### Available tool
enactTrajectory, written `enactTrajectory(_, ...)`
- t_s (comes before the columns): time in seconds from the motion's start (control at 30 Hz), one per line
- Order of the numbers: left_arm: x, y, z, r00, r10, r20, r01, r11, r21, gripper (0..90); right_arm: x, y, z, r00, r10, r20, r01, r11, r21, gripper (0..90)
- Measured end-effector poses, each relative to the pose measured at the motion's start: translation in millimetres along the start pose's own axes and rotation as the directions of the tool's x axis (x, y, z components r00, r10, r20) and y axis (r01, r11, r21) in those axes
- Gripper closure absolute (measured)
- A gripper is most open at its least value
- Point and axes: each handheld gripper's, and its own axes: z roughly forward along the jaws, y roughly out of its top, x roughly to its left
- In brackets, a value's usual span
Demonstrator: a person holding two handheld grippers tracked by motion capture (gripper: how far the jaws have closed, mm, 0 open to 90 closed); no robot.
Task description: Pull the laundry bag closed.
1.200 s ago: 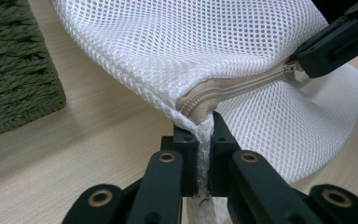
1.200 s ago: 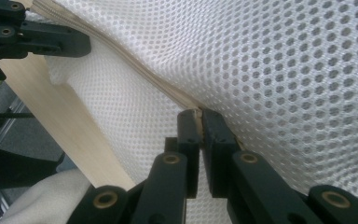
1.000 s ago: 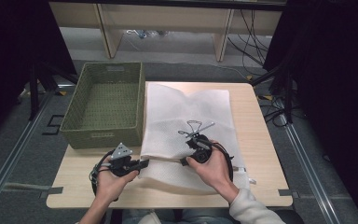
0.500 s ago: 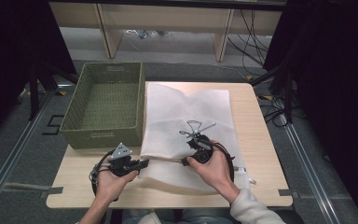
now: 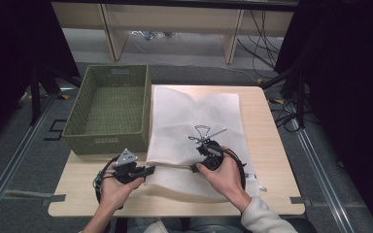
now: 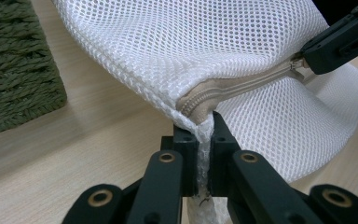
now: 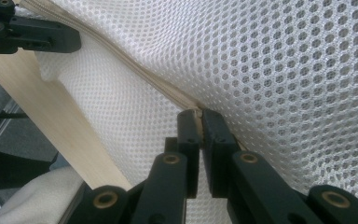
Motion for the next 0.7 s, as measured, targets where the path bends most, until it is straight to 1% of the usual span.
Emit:
enactTrajectory(0.07, 0.6, 0.0, -0.3, 1.0000, 0.007, -0.002, -0.007, 1.0000, 0.005, 84.5, -0.1, -0.4, -0.9, 0.9999, 0.012, 0.002, -0.012, 1.000, 0.001, 87.2)
enactTrajectory(0.1, 1.9, 0.1, -1.4, 0.9997, 0.024, -0.001, -0.024, 0.9995, 0.020, 84.5, -0.7, -0.6, -1.2, 0.9999, 0.015, -0.003, -0.015, 1.000, 0.006, 87.3)
enactTrajectory(0.13, 0.1, -0.1, 0.1, 1.0000, 0.000, -0.003, 0.000, 1.0000, -0.001, 84.5, -2.4, -0.6, -1.5, 1.0000, -0.003, -0.001, 0.003, 1.000, 0.006, 87.3)
enactTrajectory(0.17, 0.5, -0.1, -0.2, 1.0000, 0.008, -0.003, -0.008, 1.0000, 0.005, 84.5, -1.4, -0.7, -1.5, 0.9998, 0.019, -0.004, -0.019, 1.000, 0.006, 87.3)
enactTrajectory(0.23, 2.5, 0.2, -1.7, 0.9995, 0.032, -0.002, -0.032, 0.9991, 0.027, 84.5, -1.7, -0.9, -1.6, 0.9997, 0.021, -0.009, -0.021, 1.000, 0.010, 87.3)
enactTrajectory(0.3, 1.9, 0.0, -1.2, 0.9996, 0.026, -0.003, -0.026, 0.9994, 0.021, 84.5, -1.9, -1.4, -1.5, 0.9998, 0.016, -0.009, -0.016, 1.000, 0.016, 87.2)
enactTrajectory(0.33, 3.5, 0.2, -2.5, 0.9989, 0.048, -0.002, -0.048, 0.9981, 0.039, 84.5, -2.0, -1.5, -1.3, 0.9998, 0.019, -0.009, -0.019, 1.000, 0.017, 87.3)
enactTrajectory(0.37, 2.8, 0.1, -1.8, 0.9993, 0.036, -0.002, -0.036, 0.9989, 0.030, 84.5, -2.0, -1.4, -1.4, 0.9998, 0.017, -0.010, -0.017, 1.000, 0.015, 87.2)
enactTrajectory(0.43, 3.1, 0.2, -2.2, 0.9991, 0.042, -0.002, -0.042, 0.9985, 0.034, 84.5, -1.9, -1.5, -1.7, 0.9998, 0.017, -0.009, -0.016, 1.000, 0.015, 87.3)
enactTrajectory(0.47, 2.2, 0.1, -1.5, 0.9996, 0.026, -0.003, -0.026, 0.9994, 0.022, 84.5, -1.8, -1.6, -1.8, 0.9998, 0.016, -0.007, -0.016, 1.000, 0.015, 87.3)
enactTrajectory(0.5, 2.7, 0.1, -2.0, 0.9994, 0.033, -0.004, -0.033, 0.9991, 0.027, 84.5, -3.6, -1.5, -1.4, 0.9999, -0.002, -0.011, 0.002, 1.000, 0.013, 87.2)
enactTrajectory(0.53, 2.7, 0.1, -1.9, 0.9995, 0.032, -0.002, -0.032, 0.9991, 0.027, 84.5, -5.0, -1.6, -1.4, 0.9998, -0.013, -0.013, 0.013, 1.000, 0.010, 87.3)
enactTrajectory(0.57, 3.1, 0.2, -2.2, 0.9991, 0.042, -0.003, -0.042, 0.9985, 0.034, 84.5, -5.3, -1.8, -1.8, 0.9999, -0.009, -0.014, 0.009, 1.000, 0.013, 87.3)
enactTrajectory(0.6, 3.6, 0.1, -2.3, 0.9989, 0.047, 0.004, -0.048, 0.9982, 0.036, 84.5, -4.3, -2.2, -2.1, 1.0000, 0.002, -0.002, -0.002, 1.000, 0.009, 87.2)
enactTrajectory(0.63, 2.8, -0.2, -1.3, 0.9996, 0.030, -0.001, -0.029, 0.9992, 0.026, 84.5, -3.9, -2.7, -2.4, 1.0000, 0.010, 0.002, -0.010, 1.000, 0.011, 87.3)
enactTrajectory(0.67, 2.9, -0.2, -1.5, 0.9995, 0.033, -0.001, -0.033, 0.9991, 0.028, 84.5, -4.9, -2.3, -2.2, 1.0000, 0.006, -0.007, -0.006, 1.000, 0.012, 87.3)
enactTrajectory(0.7, 2.5, 0.0, -1.6, 0.9995, 0.032, 0.004, -0.032, 0.9992, 0.023, 84.5, -5.1, -2.3, -2.2, 1.0000, 0.005, -0.003, -0.005, 1.000, 0.014, 87.3)
